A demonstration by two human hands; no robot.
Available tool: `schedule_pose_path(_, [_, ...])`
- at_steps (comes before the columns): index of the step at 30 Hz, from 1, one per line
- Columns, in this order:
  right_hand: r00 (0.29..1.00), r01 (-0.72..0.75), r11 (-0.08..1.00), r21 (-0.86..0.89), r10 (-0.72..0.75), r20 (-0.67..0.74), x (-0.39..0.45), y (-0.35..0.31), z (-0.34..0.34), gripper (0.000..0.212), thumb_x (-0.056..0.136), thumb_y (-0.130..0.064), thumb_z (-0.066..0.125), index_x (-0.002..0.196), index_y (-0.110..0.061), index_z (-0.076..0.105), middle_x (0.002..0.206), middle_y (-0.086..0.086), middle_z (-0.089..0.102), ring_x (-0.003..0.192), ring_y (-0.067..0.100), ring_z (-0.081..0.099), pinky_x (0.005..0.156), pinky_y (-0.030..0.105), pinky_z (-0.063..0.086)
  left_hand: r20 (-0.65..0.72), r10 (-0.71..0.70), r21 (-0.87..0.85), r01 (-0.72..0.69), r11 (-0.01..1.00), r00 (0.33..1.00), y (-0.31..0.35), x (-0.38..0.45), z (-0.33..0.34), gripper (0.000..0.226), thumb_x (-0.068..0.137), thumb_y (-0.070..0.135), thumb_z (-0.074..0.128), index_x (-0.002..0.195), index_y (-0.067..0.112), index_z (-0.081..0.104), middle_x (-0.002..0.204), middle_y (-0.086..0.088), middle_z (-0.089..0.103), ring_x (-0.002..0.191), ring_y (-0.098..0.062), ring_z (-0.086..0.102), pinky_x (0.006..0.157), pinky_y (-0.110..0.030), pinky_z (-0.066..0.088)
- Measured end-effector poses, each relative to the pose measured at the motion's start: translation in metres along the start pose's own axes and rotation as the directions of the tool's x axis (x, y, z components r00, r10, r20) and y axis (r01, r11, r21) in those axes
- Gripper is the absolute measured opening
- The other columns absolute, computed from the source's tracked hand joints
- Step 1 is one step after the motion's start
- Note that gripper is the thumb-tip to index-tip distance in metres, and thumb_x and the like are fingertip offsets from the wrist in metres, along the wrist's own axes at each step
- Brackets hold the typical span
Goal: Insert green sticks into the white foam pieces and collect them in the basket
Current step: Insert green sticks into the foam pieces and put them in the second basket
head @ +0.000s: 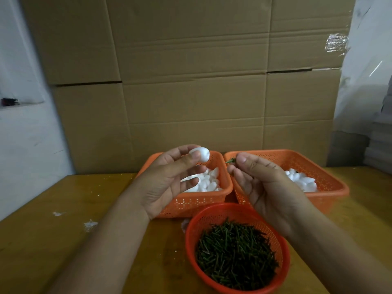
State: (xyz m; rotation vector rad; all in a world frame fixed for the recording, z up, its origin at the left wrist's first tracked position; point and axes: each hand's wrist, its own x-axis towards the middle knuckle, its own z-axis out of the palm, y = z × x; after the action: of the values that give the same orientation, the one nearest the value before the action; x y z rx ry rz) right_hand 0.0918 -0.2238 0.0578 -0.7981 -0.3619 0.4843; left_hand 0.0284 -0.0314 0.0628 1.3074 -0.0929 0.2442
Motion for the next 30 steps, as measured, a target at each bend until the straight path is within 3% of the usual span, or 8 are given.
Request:
schedule_pose_path(4, [0.981,0.181,0.977,-0.114,-0.187,-0.046,0.002,0.005,-0.001,0.012,0.072,-0.011,0.072,0.084,-0.008,0.072,0.072,0.005,0.069,0.061,0.009,0.066,0.055,0.015,0.054,-0.005,-0.005,0.029,0.005,1.0,1.0,0.0,-0.001,0.002,0.037,0.067,0.033,0.084,0.101,0.022,0.077,0.096,0.002,0.072,0.074,-0.007,0.064,0.063,-0.02,0.053])
schedule_pose_path(7, [0.965,0.246,0.946,-0.21,-0.26,-0.044,0.0,0.006,-0.002,0.018,0.076,-0.01,0.071,0.092,-0.002,0.072,0.078,0.011,0.073,0.067,0.012,0.069,0.063,0.018,0.057,0.033,-0.007,0.043,0.005,0.999,0.999,0.001,-0.002,0.003,0.032,0.066,0.032,0.085,0.096,0.025,0.08,0.095,0.001,0.074,0.076,-0.008,0.067,0.065,-0.021,0.055])
schedule_pose_path(11, [0.927,0.346,0.856,-0.385,-0.376,-0.004,-0.005,0.007,0.0,0.01,0.088,-0.003,0.066,0.094,0.001,0.072,0.08,0.013,0.075,0.068,0.016,0.07,0.065,0.022,0.057,0.048,0.0,0.07,-0.003,0.998,0.999,0.0,-0.003,0.003,0.029,0.065,0.027,0.086,0.093,0.029,0.079,0.099,-0.001,0.076,0.081,-0.01,0.07,0.068,-0.022,0.056])
schedule_pose_path(23, [0.898,0.402,0.768,-0.498,-0.437,0.051,-0.009,0.008,0.003,0.01,0.091,-0.002,0.064,0.087,-0.003,0.073,0.078,0.02,0.071,0.068,0.021,0.068,0.061,0.024,0.058,0.016,0.005,0.126,-0.007,0.992,1.0,0.0,-0.004,0.007,0.039,0.068,0.016,0.085,0.104,0.017,0.071,0.096,-0.003,0.076,0.077,-0.011,0.07,0.066,-0.023,0.057])
schedule_pose_path(30, [0.899,0.411,0.758,-0.507,-0.43,0.085,-0.007,0.014,0.002,0.01,0.089,-0.003,0.067,0.084,-0.008,0.074,0.071,0.011,0.072,0.063,0.016,0.066,0.055,0.021,0.053,0.029,0.016,0.148,-0.02,0.989,0.999,-0.002,-0.006,0.013,0.04,0.066,0.018,0.083,0.104,0.014,0.069,0.096,-0.004,0.076,0.076,-0.011,0.07,0.066,-0.021,0.056])
